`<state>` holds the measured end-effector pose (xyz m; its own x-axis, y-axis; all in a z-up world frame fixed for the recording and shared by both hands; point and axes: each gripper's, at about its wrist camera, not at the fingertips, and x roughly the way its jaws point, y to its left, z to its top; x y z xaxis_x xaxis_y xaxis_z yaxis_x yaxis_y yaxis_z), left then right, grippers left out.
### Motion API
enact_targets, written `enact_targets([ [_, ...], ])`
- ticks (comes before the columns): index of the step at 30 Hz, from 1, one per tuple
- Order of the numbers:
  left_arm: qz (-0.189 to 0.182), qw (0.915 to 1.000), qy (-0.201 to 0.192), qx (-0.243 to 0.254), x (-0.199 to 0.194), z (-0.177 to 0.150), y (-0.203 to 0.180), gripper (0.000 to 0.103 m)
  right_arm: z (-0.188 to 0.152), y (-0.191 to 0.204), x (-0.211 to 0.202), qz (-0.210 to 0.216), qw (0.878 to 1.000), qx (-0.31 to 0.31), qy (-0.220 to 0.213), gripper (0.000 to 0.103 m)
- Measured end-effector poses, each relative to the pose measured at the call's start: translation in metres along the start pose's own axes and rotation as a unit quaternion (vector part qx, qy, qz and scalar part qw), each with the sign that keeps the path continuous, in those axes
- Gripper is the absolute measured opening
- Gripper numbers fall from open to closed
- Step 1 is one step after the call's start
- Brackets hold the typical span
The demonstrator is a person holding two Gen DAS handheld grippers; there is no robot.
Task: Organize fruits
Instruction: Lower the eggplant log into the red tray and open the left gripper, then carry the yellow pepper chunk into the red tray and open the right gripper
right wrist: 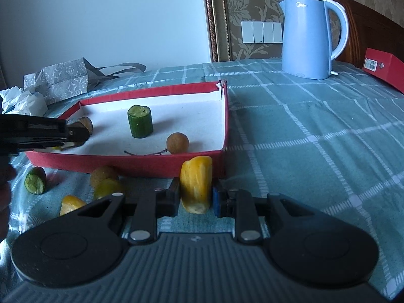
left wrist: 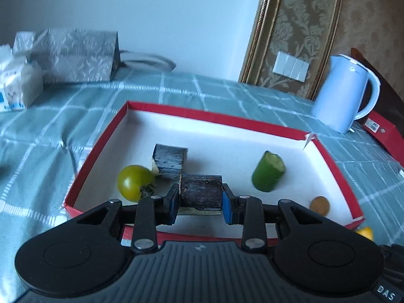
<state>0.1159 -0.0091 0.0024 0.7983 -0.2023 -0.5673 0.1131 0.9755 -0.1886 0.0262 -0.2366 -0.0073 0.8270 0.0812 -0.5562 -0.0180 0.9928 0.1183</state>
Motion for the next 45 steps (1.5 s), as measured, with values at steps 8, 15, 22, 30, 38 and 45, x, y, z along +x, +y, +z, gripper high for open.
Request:
enact_targets([
  [8,0.034,0.9987,-0.008,0.036,0.006,-0.005,-0.009,0.033,0.000,0.001,0.001,-0.001,1.000,-0.002,0.001,0.024],
  [15,0.051,0.9964,-0.046,0.050,-0.006,-0.009,-0.012,0.077,0.000,0.001,0.001,-0.001,1.000,-0.002,0.001,0.024],
  [22,0.060,0.9956,-0.060,0.040,-0.031,-0.018,-0.007,0.079,0.000,0.000,0.001,0.000,1.000,-0.001,0.001,0.024],
  [30,0.052,0.9937,-0.099,0.009,-0.085,-0.044,0.010,0.084,0.000,-0.001,0.001,0.002,1.000,0.002,0.000,0.024],
  [38,0.042,0.9977,-0.050,0.019,-0.082,-0.056,0.011,0.087,-0.002,0.004,-0.006,-0.006,1.000,-0.010,-0.020,0.024],
  [45,0.041,0.9991,0.000,0.009,-0.065,-0.059,0.017,0.088,-0.001,0.005,-0.009,-0.012,0.999,-0.009,-0.028,0.024],
])
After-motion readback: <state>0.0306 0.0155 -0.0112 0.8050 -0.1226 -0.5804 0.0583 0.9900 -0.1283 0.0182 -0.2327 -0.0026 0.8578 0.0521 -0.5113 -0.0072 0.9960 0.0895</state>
